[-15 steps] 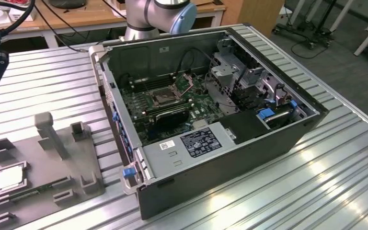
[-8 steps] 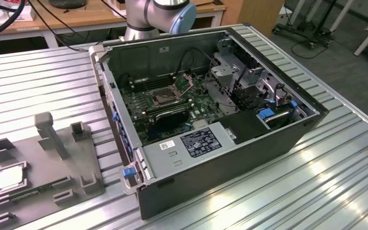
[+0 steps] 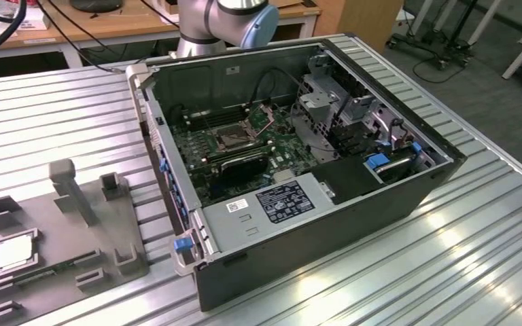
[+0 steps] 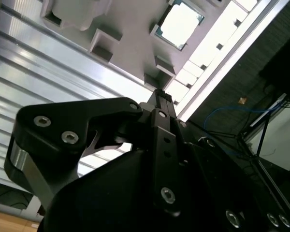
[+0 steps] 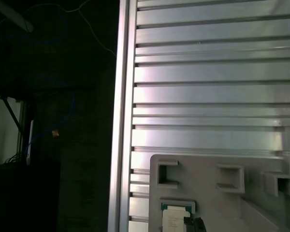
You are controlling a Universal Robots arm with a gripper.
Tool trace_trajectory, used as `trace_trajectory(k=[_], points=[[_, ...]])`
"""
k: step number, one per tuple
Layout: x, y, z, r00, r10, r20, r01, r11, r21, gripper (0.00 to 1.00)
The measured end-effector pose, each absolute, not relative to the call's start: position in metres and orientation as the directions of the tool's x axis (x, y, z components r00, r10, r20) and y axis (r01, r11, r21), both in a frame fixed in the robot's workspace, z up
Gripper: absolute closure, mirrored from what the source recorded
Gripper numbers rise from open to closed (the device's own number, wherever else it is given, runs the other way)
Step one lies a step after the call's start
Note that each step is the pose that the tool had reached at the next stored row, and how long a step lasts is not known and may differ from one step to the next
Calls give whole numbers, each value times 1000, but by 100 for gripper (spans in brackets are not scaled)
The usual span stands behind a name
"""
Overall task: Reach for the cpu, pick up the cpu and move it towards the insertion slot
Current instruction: 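Reach for the cpu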
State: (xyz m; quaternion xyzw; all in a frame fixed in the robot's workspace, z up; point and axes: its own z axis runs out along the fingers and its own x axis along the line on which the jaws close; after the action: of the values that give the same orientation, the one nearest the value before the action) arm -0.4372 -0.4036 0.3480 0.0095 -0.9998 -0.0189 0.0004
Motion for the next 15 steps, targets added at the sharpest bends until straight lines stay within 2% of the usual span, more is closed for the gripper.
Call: trace_trajectory(k=[10,11,12,14,15], points=[[-446,-417,345,-1000,-19,0,-19,999,37,89],[-446,-417,345,-1000,-19,0,-19,999,37,83],[-446,-418,344,-1000,-19,0,-19,999,37,83],[-447,-418,342,-1000,-19,1,-19,999,37,71],[-447,-419,340,-1000,-19,1,-19,999,37,71]])
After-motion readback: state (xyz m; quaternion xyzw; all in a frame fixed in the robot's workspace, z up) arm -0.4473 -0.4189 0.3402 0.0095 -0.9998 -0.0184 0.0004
